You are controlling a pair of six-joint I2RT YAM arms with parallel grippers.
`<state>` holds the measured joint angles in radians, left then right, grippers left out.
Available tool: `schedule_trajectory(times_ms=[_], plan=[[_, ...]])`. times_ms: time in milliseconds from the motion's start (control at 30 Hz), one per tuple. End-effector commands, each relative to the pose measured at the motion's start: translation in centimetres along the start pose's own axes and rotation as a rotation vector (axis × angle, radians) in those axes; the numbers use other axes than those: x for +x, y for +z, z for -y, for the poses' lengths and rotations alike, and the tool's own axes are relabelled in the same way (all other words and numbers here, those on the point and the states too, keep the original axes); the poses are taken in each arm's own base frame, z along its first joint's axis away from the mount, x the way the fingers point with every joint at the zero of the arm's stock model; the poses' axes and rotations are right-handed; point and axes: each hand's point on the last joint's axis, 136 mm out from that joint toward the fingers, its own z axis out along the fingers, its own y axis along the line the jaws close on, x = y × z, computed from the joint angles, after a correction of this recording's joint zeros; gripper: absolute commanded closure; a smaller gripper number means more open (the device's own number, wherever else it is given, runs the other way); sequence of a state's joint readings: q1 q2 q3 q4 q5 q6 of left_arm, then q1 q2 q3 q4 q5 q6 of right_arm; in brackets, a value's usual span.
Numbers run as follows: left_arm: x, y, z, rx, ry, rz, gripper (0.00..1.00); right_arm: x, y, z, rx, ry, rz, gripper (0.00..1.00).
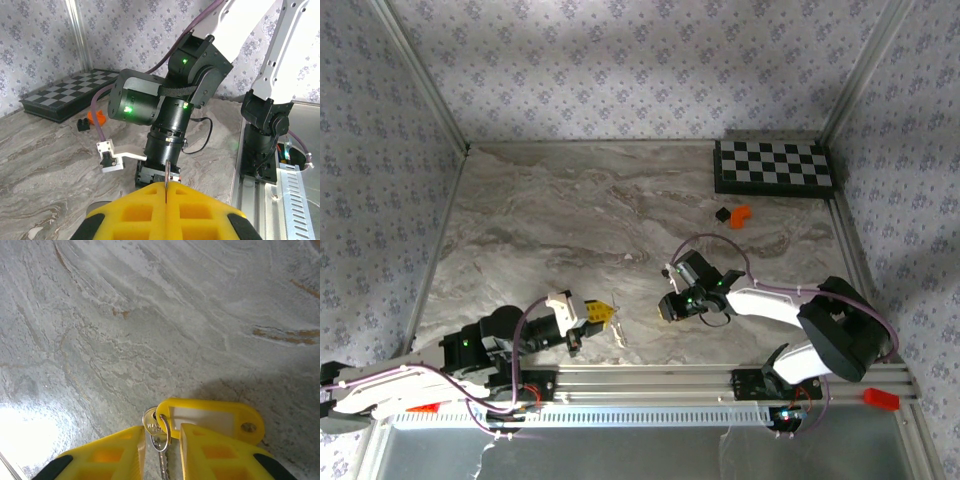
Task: Put the keys on the keyring
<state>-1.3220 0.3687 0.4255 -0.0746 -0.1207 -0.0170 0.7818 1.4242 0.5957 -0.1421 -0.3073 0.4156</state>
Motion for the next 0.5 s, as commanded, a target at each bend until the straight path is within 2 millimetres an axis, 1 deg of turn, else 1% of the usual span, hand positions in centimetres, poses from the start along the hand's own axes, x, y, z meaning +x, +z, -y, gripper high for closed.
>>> schedule_trajectory(times_ms=[0,200,467], plan=[[-0.55,-0.3,-0.21,-0.008,-0.02,0.029,1.0,-0.54,0.04,-0.39,0.003,0.007,0.0,0.75],[-0.4,-0.39,-0.28,-0.011,-0.021,0.026,1.0,-0.65,0.03,-0.74,-0.004,0.0,-0.003,0.79],[-0.31,-0.5,-0.34,-0.014,-0.024,0.026,1.0,-0.41,0.3,-0.75,0.001,-0.002,-0.014,0.8]])
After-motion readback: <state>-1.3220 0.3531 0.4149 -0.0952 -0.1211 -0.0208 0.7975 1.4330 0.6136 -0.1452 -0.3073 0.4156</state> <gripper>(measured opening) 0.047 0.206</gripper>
